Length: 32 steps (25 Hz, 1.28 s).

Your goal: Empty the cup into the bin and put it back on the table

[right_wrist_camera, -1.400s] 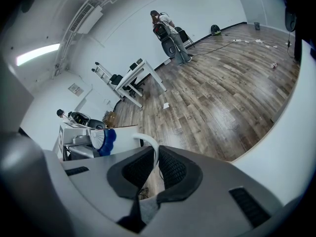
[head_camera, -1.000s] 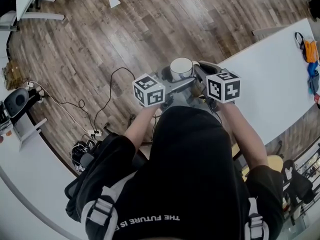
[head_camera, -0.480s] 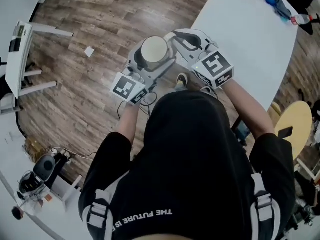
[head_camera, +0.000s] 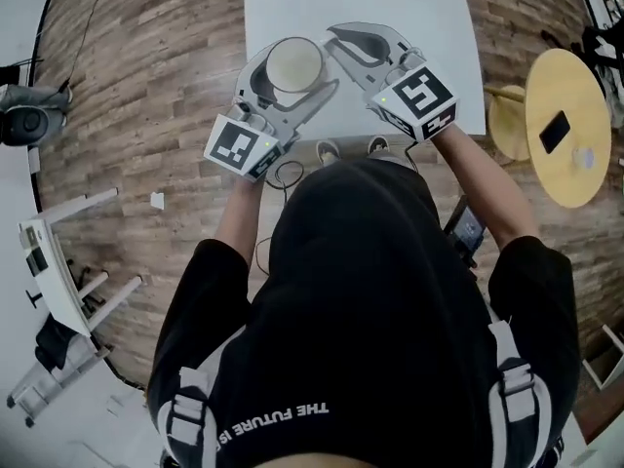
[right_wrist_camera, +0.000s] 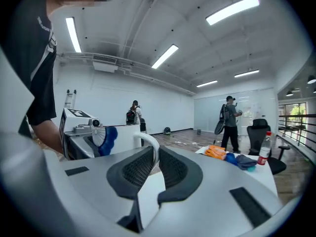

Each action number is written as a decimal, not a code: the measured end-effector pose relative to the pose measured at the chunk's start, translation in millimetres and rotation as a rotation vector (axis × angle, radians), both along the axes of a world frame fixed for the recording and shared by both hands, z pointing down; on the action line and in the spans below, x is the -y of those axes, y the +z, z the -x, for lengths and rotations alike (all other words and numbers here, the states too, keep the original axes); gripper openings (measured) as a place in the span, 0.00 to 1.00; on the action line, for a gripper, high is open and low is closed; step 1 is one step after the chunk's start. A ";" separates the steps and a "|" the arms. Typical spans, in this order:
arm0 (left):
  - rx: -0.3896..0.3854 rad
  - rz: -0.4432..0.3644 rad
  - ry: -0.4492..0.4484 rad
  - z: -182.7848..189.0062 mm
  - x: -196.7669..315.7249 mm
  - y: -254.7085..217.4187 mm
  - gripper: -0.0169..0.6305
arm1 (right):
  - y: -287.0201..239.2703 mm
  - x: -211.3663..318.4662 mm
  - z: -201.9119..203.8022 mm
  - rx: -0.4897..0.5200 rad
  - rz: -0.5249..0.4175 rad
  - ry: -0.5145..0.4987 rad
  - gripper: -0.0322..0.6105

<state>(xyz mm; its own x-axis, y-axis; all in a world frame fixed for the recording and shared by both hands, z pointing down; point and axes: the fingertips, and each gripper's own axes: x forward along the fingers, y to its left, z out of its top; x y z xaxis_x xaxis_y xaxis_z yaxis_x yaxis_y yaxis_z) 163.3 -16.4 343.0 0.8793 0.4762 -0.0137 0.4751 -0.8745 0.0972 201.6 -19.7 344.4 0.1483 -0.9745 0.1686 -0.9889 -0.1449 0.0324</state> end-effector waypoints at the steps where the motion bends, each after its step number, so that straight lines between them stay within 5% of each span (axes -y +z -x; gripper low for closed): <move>1: -0.001 -0.002 0.029 -9.0 -9.4 2.3 0.62 | 2.1 -11.2 -9.4 0.003 0.005 0.035 0.12; 9: 0.043 -0.032 0.164 -56.3 -79.8 33.9 0.63 | 32.8 -82.9 -54.8 0.028 0.042 0.171 0.12; 16: 0.206 -0.174 0.256 -92.4 -115.4 144.0 0.63 | 133.1 -117.8 -92.6 0.082 0.195 0.195 0.12; 22: 0.325 -0.252 0.311 -97.1 -133.4 218.1 0.63 | 206.9 -136.5 -98.0 0.122 0.300 0.208 0.12; 32: 0.356 -0.341 0.311 -87.3 -137.6 242.8 0.62 | 230.6 -143.6 -89.8 0.123 0.314 0.213 0.12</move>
<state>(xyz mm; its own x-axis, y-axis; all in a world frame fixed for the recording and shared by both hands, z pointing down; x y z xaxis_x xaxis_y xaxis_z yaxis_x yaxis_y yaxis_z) 250.6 121.3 585.7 0.6201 0.6383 0.4561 0.7041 -0.7092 0.0352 291.4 123.9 575.0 0.3012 -0.8224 0.4827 -0.9371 -0.3489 -0.0096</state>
